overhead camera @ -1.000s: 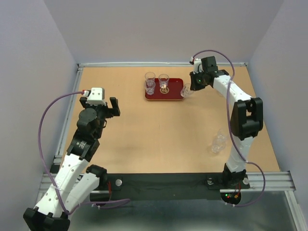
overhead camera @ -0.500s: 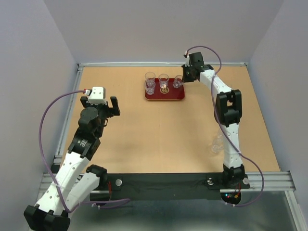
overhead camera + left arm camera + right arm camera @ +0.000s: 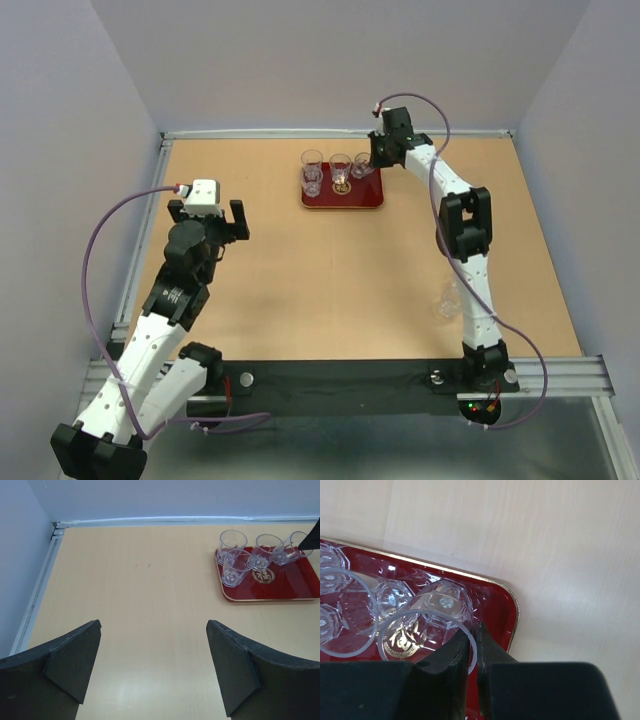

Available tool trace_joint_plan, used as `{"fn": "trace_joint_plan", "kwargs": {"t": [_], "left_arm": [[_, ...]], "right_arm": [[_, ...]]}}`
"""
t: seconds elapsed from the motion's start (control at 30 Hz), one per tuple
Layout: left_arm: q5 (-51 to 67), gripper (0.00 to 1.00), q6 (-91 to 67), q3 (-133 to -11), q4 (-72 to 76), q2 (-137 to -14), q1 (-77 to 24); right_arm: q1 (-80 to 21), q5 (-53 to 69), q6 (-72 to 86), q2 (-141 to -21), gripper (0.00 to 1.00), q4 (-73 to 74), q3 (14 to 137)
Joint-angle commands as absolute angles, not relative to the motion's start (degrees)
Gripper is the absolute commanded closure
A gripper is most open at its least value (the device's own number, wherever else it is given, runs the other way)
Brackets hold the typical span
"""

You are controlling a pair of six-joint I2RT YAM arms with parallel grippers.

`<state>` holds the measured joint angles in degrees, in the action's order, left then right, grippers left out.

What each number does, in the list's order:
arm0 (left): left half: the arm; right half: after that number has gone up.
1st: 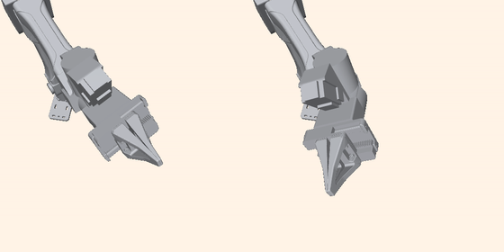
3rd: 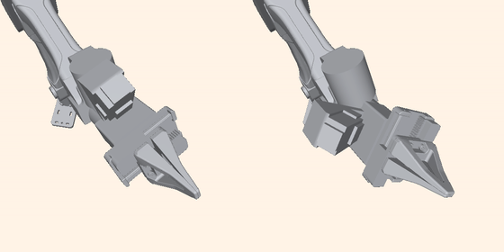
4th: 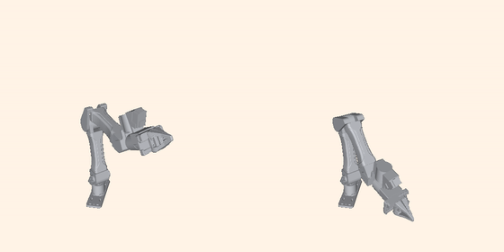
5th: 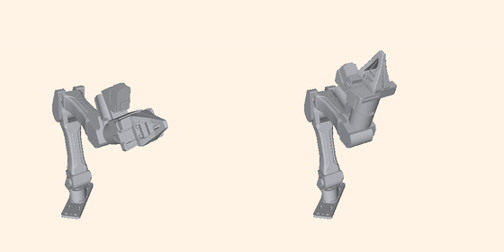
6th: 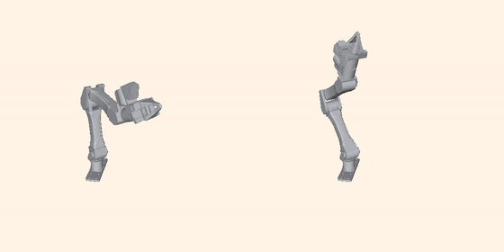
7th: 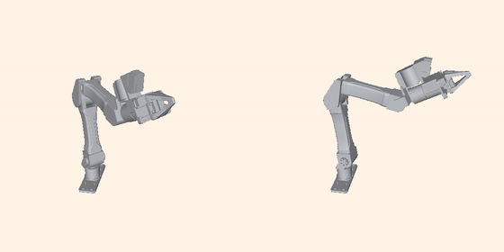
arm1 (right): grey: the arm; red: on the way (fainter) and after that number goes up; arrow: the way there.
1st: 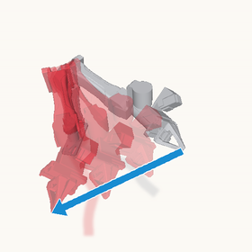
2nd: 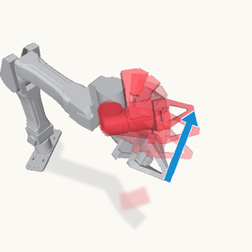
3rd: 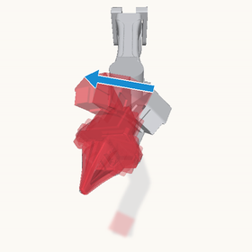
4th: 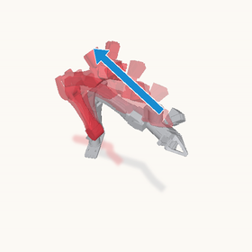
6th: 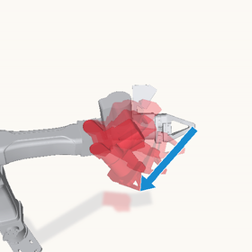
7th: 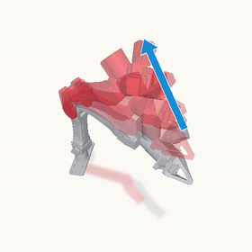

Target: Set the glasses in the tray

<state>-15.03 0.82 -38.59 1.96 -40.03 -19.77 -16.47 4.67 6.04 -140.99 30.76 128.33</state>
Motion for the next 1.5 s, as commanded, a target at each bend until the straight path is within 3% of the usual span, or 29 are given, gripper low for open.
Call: {"fn": "trace_joint_plan", "kwargs": {"t": [0.0,0.77,1.13,1.3,1.47], "left_arm": [[-15.12,0.02,1.58,-38.32,4.92,-39.73,-19.42],[-14.77,0.02,1.41,-38.23,4.92,-38.76,-19.07],[-14.68,0.02,1.41,-38.23,4.83,-38.32,-19.07],[-14.77,0.02,1.32,-38.06,4.92,-37.53,-18.98],[-14.59,0.02,1.32,-38.14,4.92,-36.57,-18.98]], "right_arm": [[-17.58,3.08,5.63,-141.94,0.88,28.92,131.75],[-19.95,1.05,3.87,-141.42,0.62,28.74,133.86],[-19.95,0.35,0.53,-132.38,0.53,28.65,130.26],[-19.78,5.43,-8.24,-124.21,0.45,28.74,121.84],[-18.73,13.43,-17.82,-111.57,0.33,28.74,104.64]]}}
